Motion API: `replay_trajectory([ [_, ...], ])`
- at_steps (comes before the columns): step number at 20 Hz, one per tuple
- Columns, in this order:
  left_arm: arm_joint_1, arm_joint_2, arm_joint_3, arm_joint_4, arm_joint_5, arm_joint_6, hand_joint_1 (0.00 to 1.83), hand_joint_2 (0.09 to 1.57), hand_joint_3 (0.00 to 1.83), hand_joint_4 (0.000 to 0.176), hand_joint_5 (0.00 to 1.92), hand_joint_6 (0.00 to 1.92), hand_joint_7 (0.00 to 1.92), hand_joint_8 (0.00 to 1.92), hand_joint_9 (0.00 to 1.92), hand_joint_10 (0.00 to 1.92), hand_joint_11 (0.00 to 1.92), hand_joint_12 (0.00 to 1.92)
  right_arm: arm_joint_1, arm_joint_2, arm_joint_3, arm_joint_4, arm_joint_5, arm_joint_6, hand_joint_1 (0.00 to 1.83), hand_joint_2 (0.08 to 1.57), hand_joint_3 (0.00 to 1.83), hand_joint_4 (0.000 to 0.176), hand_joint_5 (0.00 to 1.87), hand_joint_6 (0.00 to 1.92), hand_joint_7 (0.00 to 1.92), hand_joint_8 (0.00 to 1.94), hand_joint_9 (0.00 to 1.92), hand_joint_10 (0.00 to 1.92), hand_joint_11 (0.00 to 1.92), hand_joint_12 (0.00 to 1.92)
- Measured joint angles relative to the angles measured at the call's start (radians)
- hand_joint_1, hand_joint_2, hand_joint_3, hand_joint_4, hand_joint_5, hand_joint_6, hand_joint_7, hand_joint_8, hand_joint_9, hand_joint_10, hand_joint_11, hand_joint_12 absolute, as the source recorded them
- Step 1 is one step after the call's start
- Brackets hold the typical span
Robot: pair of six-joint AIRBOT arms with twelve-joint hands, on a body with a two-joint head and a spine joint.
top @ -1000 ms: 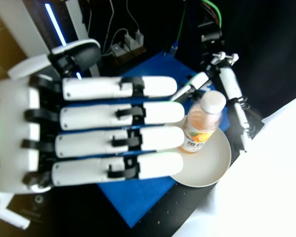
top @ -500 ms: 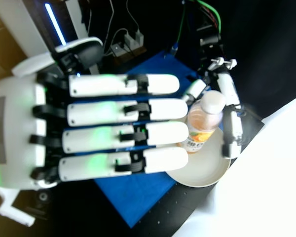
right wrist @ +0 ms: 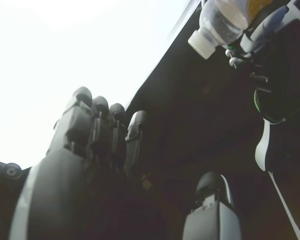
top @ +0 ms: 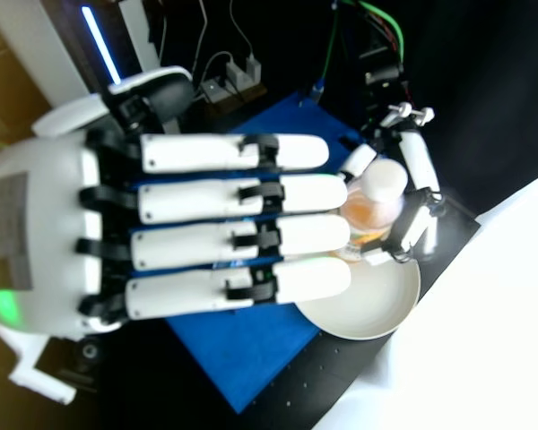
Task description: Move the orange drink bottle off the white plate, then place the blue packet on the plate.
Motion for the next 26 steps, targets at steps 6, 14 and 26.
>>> replay_trajectory([
  [6, -0.027, 0.126, -0.114, 0.077, -0.138, -0.043, 1.2, 1.15, 0.0, 0.024, 0.95, 1.07, 0.88, 1.1, 0.96, 0.15, 0.54, 1.01, 0.0, -0.01, 0.0, -0.001, 0.0, 0.0, 0.3, 0.9, 0.0, 0.012, 0.53, 0.01, 0.35, 0.01, 0.24, 0.02, 0.16, 0.09],
  [14, 0.0, 0.235, -0.224, 0.177, -0.209, -0.123, 1.2, 1.14, 0.0, 0.024, 0.97, 0.94, 0.89, 1.18, 0.93, 0.07, 0.25, 1.52, 0.0, -0.013, 0.0, -0.002, 0.003, 0.0, 0.34, 0.9, 0.0, 0.0, 0.52, 0.0, 0.36, 0.0, 0.26, 0.0, 0.15, 0.15],
  [26, 0.115, 0.277, -0.292, 0.225, -0.248, -0.134, 1.24, 1.09, 0.0, 0.0, 0.92, 1.01, 1.14, 0.79, 1.0, 0.01, 0.39, 0.7, 0.0, -0.019, 0.0, -0.003, 0.006, 0.0, 0.44, 0.92, 0.0, 0.0, 0.6, 0.0, 0.26, 0.0, 0.16, 0.01, 0.0, 0.36],
])
